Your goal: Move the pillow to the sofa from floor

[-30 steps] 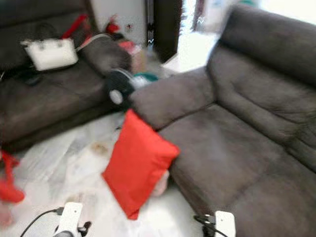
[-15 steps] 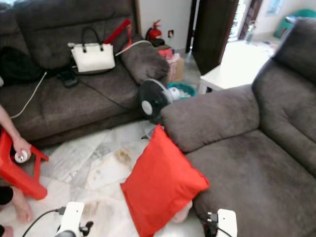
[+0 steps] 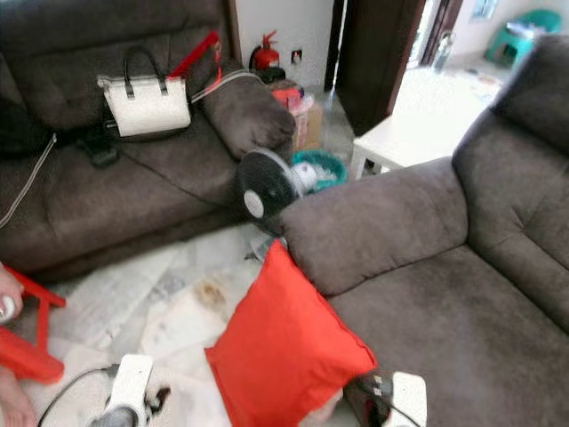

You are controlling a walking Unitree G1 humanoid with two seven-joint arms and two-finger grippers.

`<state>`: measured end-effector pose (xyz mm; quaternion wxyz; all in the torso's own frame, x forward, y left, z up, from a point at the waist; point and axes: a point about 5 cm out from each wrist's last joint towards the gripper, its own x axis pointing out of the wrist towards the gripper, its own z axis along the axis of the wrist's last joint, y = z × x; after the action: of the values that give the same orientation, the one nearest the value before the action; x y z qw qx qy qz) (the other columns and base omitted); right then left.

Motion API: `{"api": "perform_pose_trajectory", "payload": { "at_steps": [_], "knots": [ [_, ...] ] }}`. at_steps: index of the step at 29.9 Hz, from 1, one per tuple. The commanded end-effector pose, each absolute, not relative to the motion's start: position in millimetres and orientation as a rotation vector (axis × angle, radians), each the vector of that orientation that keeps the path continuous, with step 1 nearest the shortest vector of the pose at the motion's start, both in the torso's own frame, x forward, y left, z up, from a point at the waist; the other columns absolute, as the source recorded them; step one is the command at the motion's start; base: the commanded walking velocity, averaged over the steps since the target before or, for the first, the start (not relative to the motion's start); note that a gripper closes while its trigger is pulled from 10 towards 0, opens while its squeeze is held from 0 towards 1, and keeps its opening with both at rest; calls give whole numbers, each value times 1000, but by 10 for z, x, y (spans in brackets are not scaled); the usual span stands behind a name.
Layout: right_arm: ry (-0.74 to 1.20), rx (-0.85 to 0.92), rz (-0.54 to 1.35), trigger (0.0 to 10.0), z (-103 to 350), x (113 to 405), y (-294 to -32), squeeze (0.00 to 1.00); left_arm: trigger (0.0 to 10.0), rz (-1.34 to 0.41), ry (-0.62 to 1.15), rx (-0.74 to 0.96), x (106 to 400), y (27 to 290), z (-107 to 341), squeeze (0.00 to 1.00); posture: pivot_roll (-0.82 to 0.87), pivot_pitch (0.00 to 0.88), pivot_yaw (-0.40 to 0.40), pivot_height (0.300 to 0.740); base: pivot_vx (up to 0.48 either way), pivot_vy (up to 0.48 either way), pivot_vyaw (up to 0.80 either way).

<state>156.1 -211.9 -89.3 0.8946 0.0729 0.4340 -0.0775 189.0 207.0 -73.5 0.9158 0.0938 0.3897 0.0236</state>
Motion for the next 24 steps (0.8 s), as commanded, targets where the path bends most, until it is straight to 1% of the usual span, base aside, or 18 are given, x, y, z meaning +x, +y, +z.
{"api": "perform_pose_trajectory", "payload": {
  "at_steps": [1,6,16,24],
  "knots": [
    [924,154,-175,10000,-922,1477,-2147,0,10000,46,826,193,1836,2077,-765,0,129,38,-8,740,0,0,0],
    [935,157,-170,10000,-930,1467,-2137,0,10000,32,839,203,1827,2083,-772,0,124,33,-4,740,0,0,0],
    [949,155,-166,10000,-938,1459,-2127,0,10000,28,867,211,1811,2093,-787,0,129,22,-4,740,0,0,-800],
    [942,156,-163,10000,-932,1472,-2128,0,10000,41,871,204,1814,2094,-788,0,133,27,-9,740,0,0,0]
  ]
}}
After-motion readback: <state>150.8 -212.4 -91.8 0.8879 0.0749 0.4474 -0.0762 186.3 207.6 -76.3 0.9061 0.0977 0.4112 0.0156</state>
